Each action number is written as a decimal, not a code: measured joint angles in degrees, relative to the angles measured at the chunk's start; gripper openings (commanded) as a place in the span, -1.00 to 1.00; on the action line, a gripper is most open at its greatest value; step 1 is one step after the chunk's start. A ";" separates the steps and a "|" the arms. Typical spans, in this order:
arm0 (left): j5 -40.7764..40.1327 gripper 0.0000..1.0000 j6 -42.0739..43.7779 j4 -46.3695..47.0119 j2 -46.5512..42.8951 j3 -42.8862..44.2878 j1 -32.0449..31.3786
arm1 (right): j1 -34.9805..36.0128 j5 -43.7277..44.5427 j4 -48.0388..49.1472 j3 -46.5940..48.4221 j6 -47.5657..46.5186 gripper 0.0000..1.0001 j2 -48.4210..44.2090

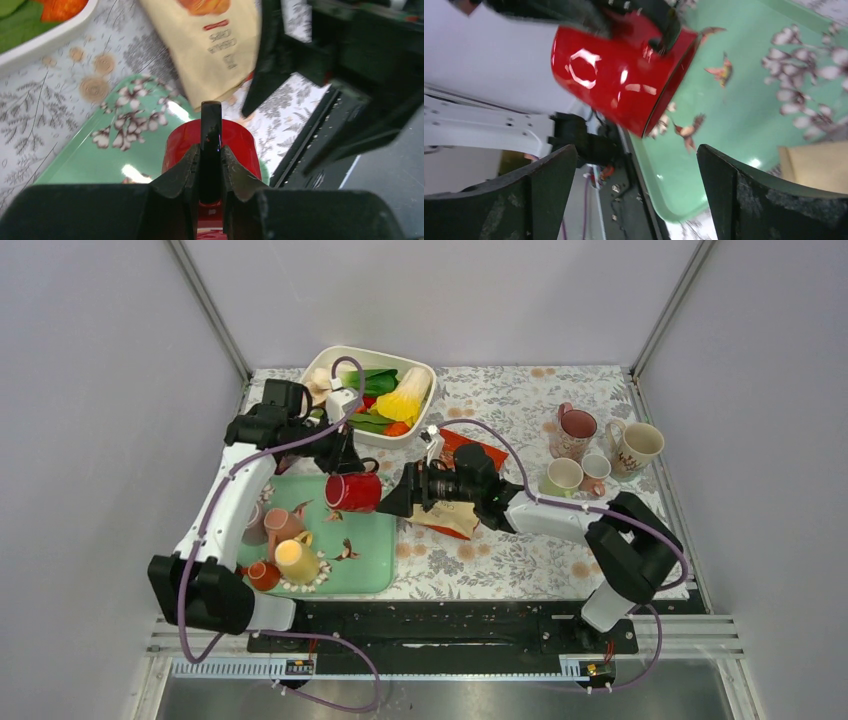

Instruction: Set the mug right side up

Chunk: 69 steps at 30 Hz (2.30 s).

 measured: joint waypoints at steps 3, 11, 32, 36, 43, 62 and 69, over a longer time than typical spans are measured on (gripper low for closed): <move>3.28 -1.00 -0.87 0.17 -3.58 -0.02 -0.63 | 0.02 -1.25 8.11 0.00 5.16 0.98 2.27; 9.70 -1.00 -2.40 0.35 -5.20 -0.11 -1.16 | 1.57 -4.57 22.91 2.49 14.69 -0.45 6.54; -11.21 0.98 3.23 4.94 -19.02 -9.66 1.36 | -4.26 25.92 -51.95 12.26 -26.51 -1.00 -25.03; -15.50 0.98 4.92 7.45 -21.62 -16.90 1.36 | -17.55 35.36 -64.57 14.38 -31.32 -1.00 -28.81; -17.62 0.98 5.35 9.86 -21.51 -24.13 1.46 | -43.08 45.44 -68.08 15.69 -33.20 -1.00 -28.83; -17.75 0.98 11.21 6.64 -22.43 -24.22 1.79 | -68.19 39.17 -63.98 11.54 -29.03 -1.00 -4.39; -18.21 0.98 14.82 0.74 -18.95 -23.89 1.81 | -68.70 36.02 -63.30 11.96 -28.44 -0.86 1.97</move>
